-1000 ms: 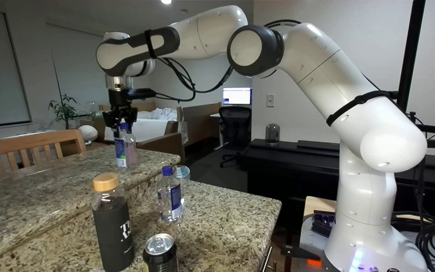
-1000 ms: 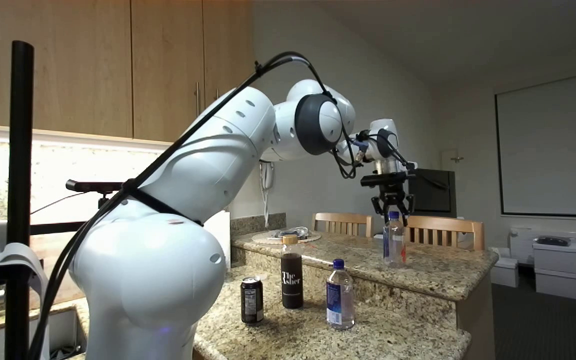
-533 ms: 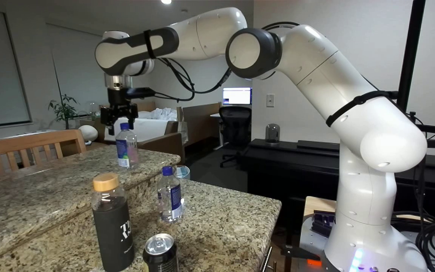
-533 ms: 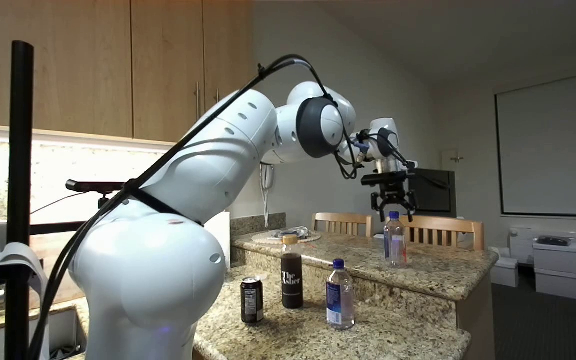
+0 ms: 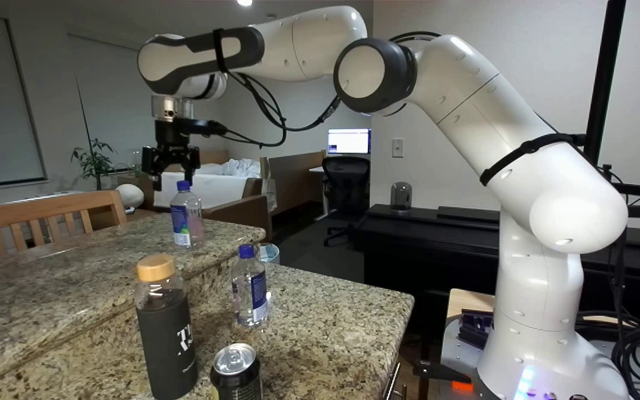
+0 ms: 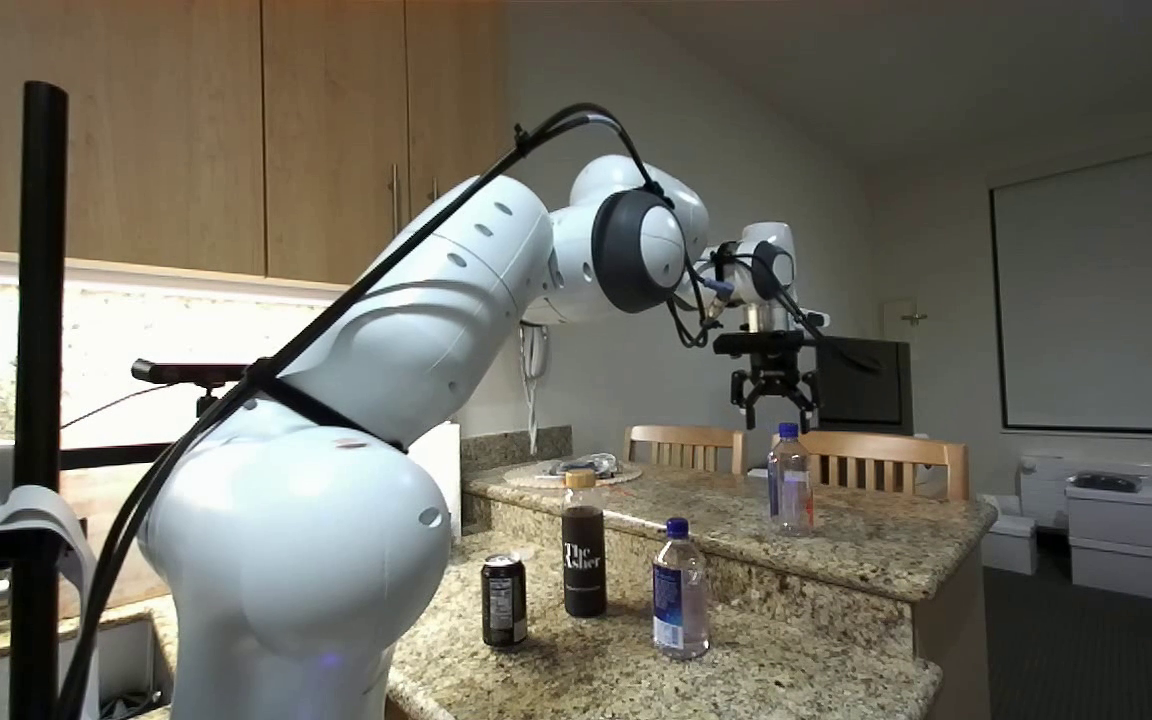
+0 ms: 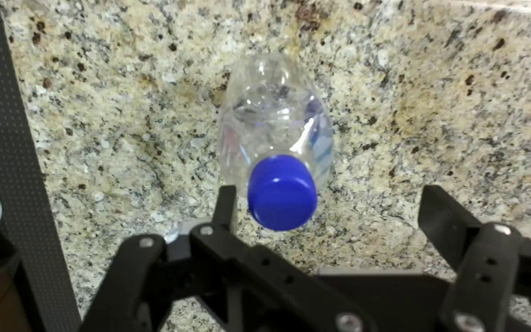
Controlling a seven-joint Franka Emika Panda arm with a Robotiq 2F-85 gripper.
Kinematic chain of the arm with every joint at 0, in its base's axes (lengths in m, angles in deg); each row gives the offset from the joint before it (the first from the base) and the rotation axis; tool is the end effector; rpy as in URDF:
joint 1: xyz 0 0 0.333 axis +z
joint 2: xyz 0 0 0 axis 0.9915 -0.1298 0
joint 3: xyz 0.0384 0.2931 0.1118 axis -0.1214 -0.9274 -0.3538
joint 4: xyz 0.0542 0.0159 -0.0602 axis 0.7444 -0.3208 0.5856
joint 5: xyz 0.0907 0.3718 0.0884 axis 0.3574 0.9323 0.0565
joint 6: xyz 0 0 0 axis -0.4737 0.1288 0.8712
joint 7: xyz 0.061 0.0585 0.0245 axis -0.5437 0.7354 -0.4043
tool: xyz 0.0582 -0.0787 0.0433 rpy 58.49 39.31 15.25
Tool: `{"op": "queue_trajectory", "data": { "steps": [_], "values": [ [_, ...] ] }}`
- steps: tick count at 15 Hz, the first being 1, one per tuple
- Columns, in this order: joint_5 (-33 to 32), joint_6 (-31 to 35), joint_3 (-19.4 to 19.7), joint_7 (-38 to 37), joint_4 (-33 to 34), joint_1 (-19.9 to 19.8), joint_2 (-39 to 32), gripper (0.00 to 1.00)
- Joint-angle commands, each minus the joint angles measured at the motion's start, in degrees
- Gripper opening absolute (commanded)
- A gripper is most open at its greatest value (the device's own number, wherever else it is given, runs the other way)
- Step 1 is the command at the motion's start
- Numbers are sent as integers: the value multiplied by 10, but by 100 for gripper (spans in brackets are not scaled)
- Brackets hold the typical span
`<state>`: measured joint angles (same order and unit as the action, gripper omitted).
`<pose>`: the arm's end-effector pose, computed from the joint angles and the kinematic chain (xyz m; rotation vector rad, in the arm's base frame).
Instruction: Pick up the two bottles and put them on top of the counter
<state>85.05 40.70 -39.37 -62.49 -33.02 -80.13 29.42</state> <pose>0.7565 0.0396 0.4793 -3.0927 -0.0448 -0.2143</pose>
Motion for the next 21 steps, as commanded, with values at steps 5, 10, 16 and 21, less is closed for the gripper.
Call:
{"op": "queue_trajectory", "data": {
  "steps": [5, 10, 16, 21],
  "values": [
    [-1, -90, 5, -46, -43, 13, 97, 100],
    [-2, -114, 5, -47, -143, 13, 185, 100],
    [47, -88, -7, 15, -293, 0, 282, 100],
    [35, -15, -2, 51, -430, -6, 338, 100]
  ]
}}
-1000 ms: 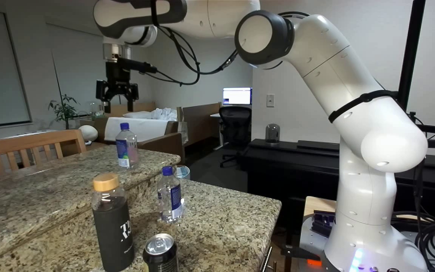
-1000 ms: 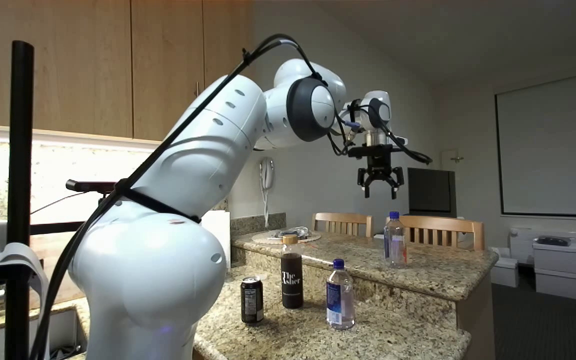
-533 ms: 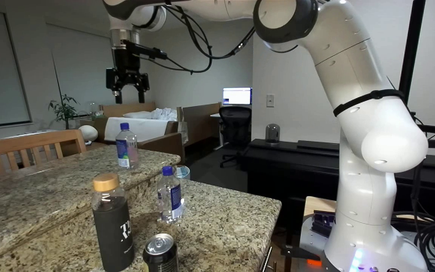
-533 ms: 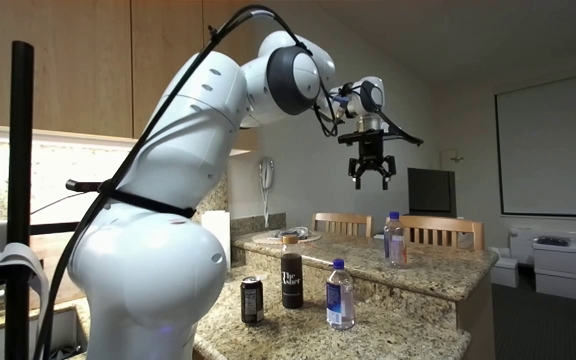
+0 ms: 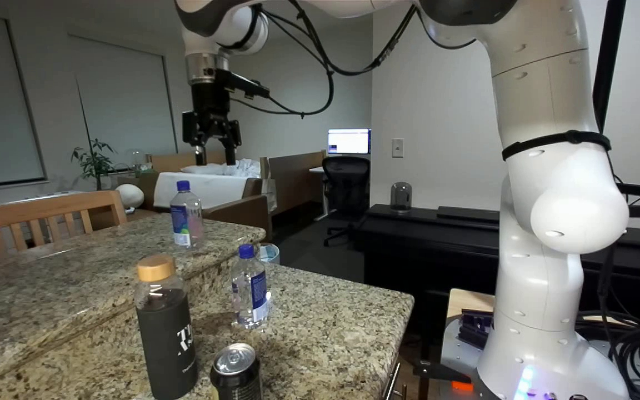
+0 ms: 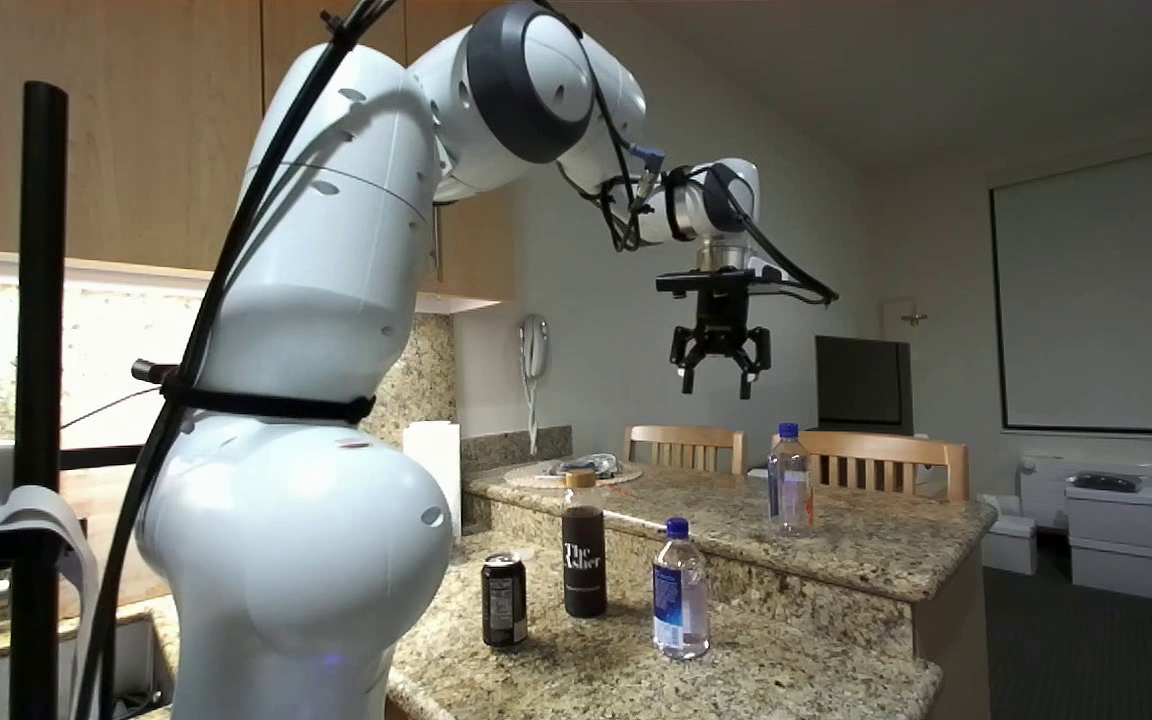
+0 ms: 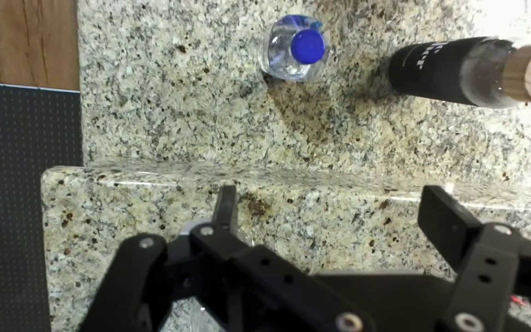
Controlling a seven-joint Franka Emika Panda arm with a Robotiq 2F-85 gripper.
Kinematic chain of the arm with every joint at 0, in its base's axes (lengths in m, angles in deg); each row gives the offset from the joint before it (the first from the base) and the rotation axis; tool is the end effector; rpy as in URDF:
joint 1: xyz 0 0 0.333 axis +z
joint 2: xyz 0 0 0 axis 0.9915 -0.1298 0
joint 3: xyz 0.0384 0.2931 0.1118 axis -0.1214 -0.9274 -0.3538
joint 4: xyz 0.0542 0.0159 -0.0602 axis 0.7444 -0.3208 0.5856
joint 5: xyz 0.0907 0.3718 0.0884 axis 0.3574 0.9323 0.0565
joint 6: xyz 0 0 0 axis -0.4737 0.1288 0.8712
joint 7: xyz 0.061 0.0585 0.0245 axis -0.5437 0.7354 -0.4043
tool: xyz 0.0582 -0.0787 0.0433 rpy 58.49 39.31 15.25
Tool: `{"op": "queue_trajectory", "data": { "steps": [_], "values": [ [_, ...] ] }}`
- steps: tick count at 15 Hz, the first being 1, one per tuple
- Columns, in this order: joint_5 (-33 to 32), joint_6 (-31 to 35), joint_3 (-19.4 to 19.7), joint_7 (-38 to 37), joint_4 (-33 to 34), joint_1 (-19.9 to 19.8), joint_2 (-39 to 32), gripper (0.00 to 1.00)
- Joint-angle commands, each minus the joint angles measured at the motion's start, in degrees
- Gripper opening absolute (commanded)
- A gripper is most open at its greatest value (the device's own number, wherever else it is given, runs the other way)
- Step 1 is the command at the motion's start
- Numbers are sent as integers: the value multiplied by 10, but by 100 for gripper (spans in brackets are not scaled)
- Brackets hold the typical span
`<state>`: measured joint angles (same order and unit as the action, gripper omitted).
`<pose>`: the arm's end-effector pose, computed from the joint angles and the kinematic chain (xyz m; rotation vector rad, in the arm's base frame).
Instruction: Pick up the two bottles and put them on top of the counter
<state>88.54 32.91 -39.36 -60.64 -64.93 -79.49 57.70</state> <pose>0.6160 0.0477 0.5399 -3.0473 -0.1052 0.0944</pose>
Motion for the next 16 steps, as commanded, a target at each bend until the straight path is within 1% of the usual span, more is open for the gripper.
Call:
{"op": "queue_trajectory", "data": {
  "steps": [1, 4, 8, 11, 14, 16],
  "values": [
    [7, 90, -2, 41, -140, -14, 61, 100],
    [12, 159, 0, 72, -234, -21, 95, 100],
    [21, 269, -7, 82, -362, -14, 128, 100],
    [59, 365, -17, 101, -462, -6, 156, 100],
    [79, 457, -26, 111, -525, 7, 169, 100],
    [87, 518, -29, 115, -551, 17, 169, 100]
  ]
}}
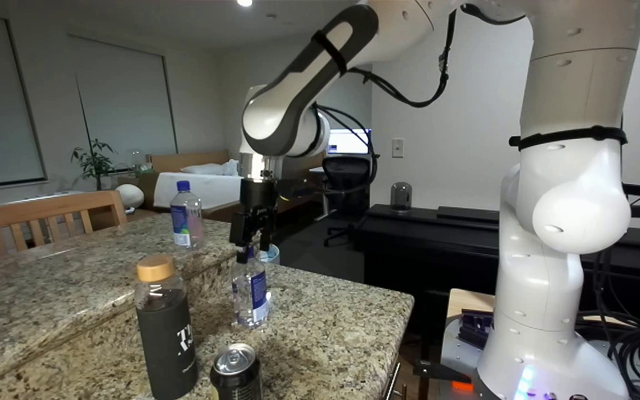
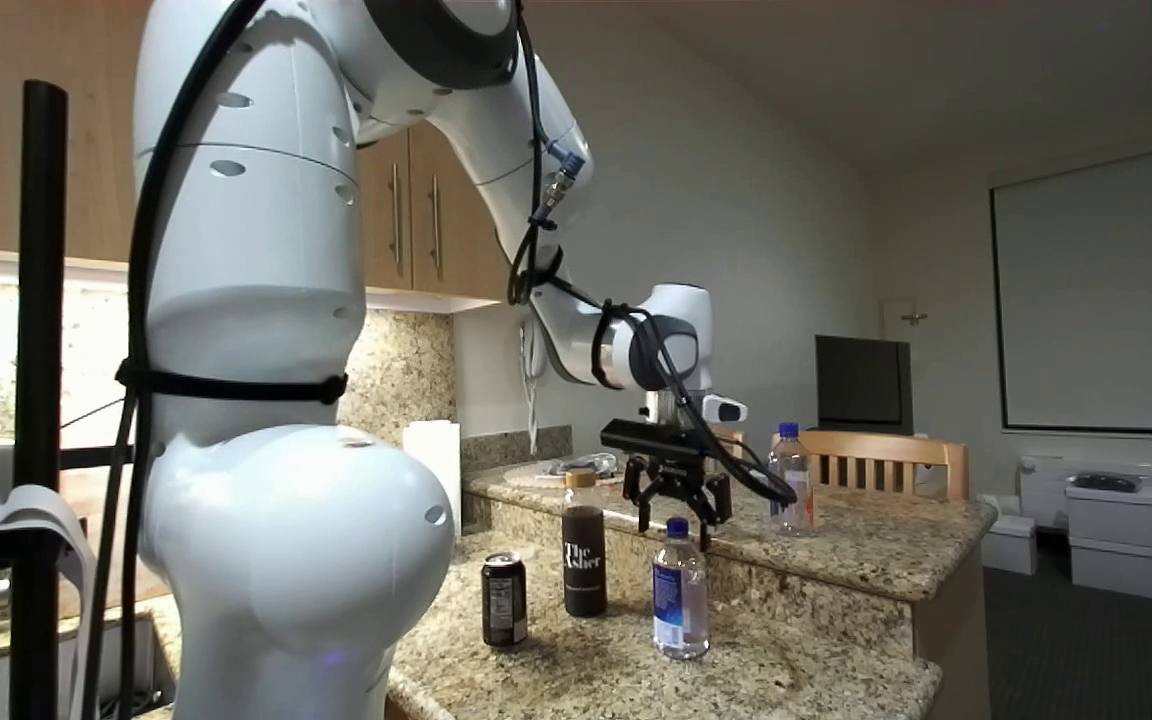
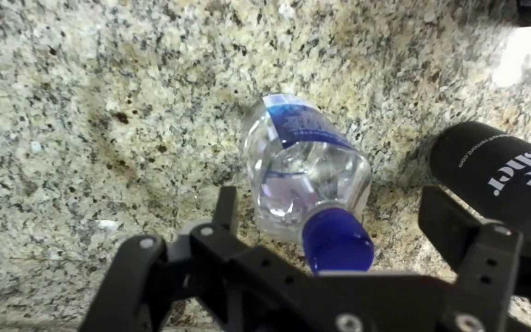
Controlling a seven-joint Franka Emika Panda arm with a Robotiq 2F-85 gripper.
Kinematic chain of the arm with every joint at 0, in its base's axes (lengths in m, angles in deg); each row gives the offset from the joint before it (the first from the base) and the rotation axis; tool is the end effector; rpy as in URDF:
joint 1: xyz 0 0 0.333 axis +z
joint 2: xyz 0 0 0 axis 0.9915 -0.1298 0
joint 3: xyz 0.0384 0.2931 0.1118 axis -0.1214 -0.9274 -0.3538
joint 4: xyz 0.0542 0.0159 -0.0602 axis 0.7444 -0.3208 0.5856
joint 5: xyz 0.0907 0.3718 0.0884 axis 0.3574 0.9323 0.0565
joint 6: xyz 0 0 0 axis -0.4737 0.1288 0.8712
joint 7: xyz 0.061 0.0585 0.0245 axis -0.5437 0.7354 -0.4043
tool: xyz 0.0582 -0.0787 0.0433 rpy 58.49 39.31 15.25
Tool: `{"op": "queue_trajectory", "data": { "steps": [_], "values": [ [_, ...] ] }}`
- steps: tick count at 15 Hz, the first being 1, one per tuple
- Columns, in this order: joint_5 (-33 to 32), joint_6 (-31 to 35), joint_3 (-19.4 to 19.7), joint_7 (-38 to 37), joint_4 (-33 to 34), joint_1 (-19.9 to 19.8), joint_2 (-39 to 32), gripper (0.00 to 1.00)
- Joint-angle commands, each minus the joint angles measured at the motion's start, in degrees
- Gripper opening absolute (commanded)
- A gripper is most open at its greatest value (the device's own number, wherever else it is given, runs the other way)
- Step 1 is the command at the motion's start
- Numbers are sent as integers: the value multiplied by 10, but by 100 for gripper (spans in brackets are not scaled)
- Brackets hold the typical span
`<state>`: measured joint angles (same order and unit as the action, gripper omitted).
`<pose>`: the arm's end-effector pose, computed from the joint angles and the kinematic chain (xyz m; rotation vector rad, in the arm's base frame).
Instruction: Pick up the two bottles and put them on top of the counter
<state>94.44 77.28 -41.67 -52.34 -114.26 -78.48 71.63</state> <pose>0.4980 0.0614 0.3479 -3.0012 -0.2125 -0.1495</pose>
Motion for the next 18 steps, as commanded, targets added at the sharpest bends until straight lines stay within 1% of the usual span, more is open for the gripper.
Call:
{"op": "queue_trajectory", "data": {
  "steps": [1, 3, 5, 8, 9, 10, 11, 12, 13, 18],
  "values": [
    [21, 102, -8, 29, -67, 10, 29, 100],
    [15, 148, -11, 29, -77, 17, 24, 100],
    [12, 177, -12, 32, -79, 23, 17, 100],
    [19, 183, -13, 35, -75, 29, 11, 100],
    [13, 171, -12, 26, -70, 28, 7, 100],
    [7, 166, -12, 20, -71, 27, 9, 94],
    [-2, 156, -11, 10, -71, 25, 12, 73],
    [-8, 151, -11, 6, -71, 23, 12, 69],
    [-23, 145, -9, -6, -69, 20, 12, 69],
    [-59, 130, -4, -16, -64, 12, 11, 35]
  ]
}}
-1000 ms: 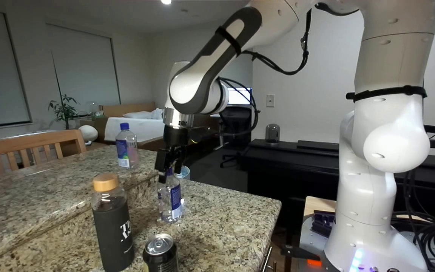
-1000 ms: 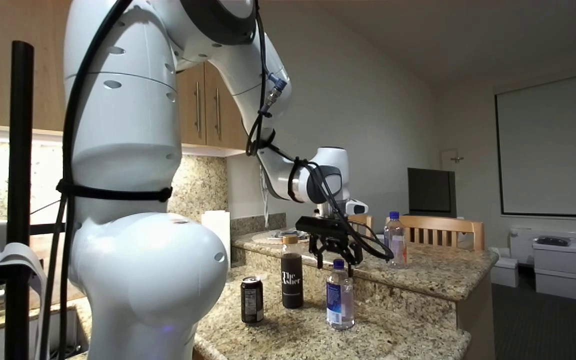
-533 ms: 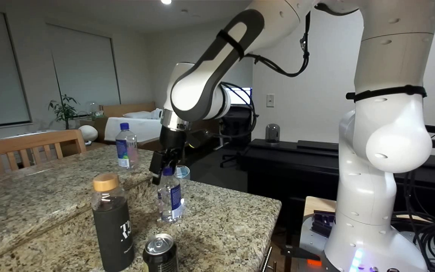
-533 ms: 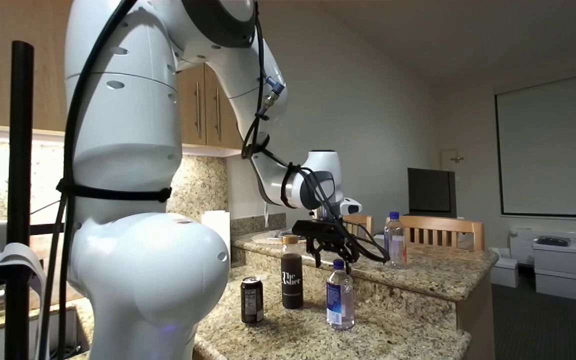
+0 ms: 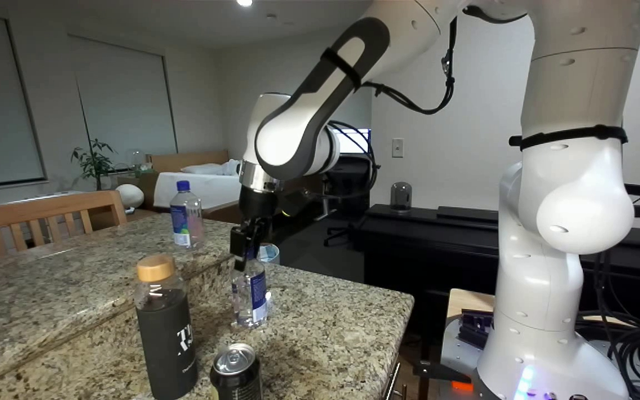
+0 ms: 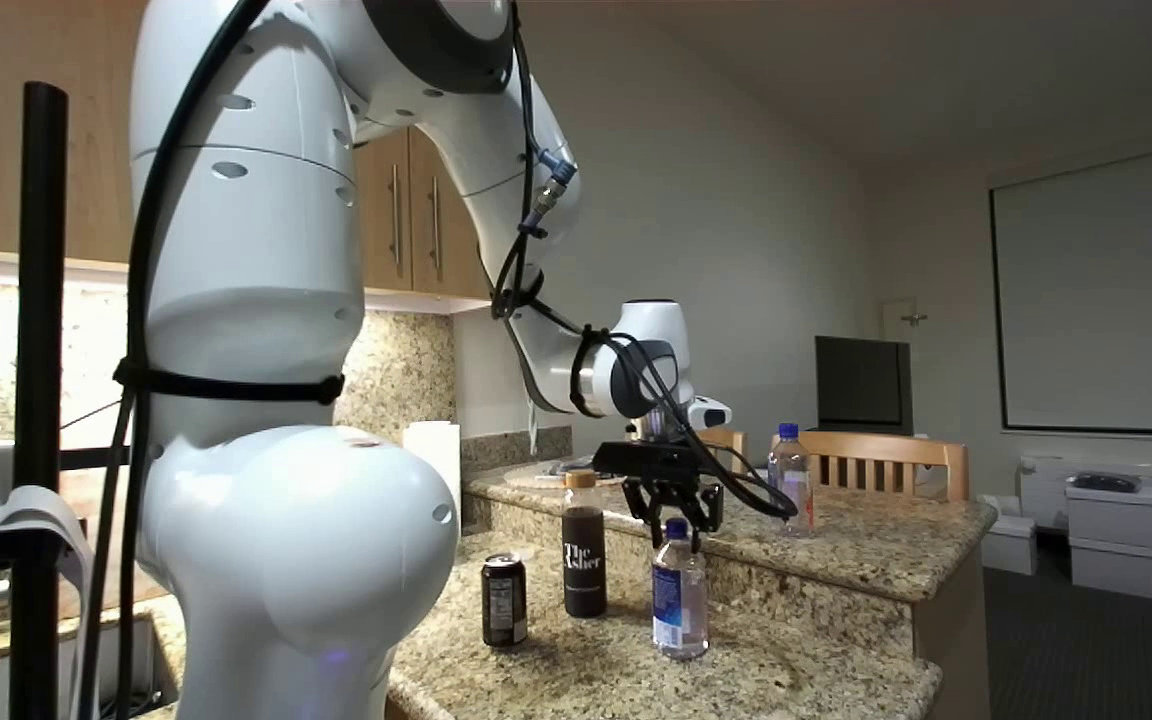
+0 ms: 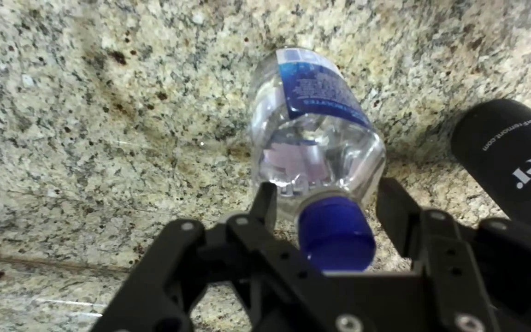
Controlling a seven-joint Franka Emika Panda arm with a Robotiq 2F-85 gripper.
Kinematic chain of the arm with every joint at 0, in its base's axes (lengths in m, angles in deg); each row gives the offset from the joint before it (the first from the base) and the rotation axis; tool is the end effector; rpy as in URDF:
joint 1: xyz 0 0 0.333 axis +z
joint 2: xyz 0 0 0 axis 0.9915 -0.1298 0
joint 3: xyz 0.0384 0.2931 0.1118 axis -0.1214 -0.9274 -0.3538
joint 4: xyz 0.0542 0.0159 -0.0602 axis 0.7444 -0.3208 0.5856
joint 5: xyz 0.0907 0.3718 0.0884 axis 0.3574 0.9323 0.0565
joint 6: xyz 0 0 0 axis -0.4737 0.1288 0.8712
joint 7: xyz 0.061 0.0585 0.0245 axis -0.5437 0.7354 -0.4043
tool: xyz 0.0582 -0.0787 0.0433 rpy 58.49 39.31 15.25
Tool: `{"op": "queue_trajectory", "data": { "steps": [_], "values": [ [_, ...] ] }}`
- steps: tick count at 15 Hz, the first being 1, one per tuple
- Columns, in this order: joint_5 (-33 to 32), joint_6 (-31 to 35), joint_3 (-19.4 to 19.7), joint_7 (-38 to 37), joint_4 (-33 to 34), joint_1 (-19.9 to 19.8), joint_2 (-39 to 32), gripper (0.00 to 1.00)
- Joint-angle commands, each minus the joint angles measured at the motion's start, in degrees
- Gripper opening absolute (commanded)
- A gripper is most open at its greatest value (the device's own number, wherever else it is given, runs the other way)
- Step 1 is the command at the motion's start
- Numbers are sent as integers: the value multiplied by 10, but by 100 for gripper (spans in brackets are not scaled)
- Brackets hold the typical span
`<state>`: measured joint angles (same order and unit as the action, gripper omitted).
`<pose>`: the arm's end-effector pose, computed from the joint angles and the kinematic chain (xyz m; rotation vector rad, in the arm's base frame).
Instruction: Pick up the two bottles and put them on top of the counter
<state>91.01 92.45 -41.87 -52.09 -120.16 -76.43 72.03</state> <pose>0.4875 0.0745 0.3349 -3.0274 -0.3238 -0.4065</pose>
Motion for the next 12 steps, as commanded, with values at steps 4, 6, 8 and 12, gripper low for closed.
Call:
{"op": "queue_trajectory", "data": {
  "steps": [4, 6, 8, 12],
  "values": [
    [-45, -41, -4, -27, 2, -7, 11, 21],
    [-53, -56, -4, -31, 8, -7, 12, 17],
    [-59, -76, -5, -30, 20, -6, 12, 17],
    [-47, -134, -5, -22, 56, -5, 2, 17]
  ]
}}
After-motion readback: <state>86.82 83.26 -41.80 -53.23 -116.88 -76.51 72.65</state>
